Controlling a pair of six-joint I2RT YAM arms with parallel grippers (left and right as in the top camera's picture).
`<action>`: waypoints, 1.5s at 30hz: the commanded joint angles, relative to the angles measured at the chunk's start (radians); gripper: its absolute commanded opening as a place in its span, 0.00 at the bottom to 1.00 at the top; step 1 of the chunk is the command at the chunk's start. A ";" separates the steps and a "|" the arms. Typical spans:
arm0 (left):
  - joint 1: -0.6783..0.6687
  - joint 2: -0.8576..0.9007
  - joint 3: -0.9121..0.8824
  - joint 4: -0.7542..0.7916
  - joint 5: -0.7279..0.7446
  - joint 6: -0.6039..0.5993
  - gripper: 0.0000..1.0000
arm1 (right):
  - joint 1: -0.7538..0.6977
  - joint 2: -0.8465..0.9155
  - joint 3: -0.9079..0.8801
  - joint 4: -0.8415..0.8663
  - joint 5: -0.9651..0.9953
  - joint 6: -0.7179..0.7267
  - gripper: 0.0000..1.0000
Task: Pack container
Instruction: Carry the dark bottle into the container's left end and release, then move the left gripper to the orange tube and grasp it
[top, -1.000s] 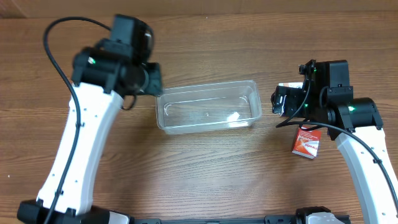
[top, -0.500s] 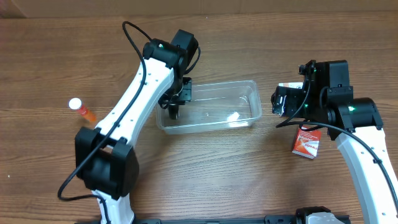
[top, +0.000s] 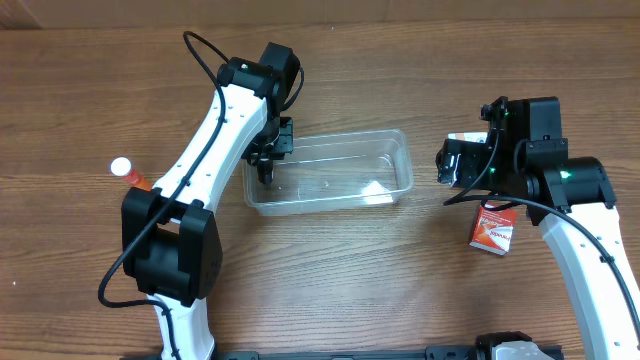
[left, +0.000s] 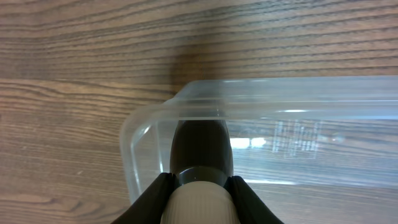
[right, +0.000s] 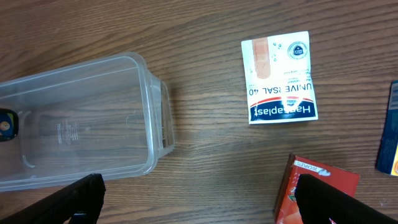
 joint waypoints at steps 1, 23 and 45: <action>0.003 0.009 0.010 0.014 0.019 0.016 0.30 | -0.002 0.000 0.028 0.003 0.008 -0.003 1.00; 0.010 -0.129 0.219 -0.112 -0.073 0.021 0.96 | -0.002 0.000 0.028 0.001 0.009 -0.004 1.00; 0.644 -0.201 -0.239 0.080 -0.008 0.024 1.00 | -0.002 0.000 0.028 -0.004 0.008 -0.003 1.00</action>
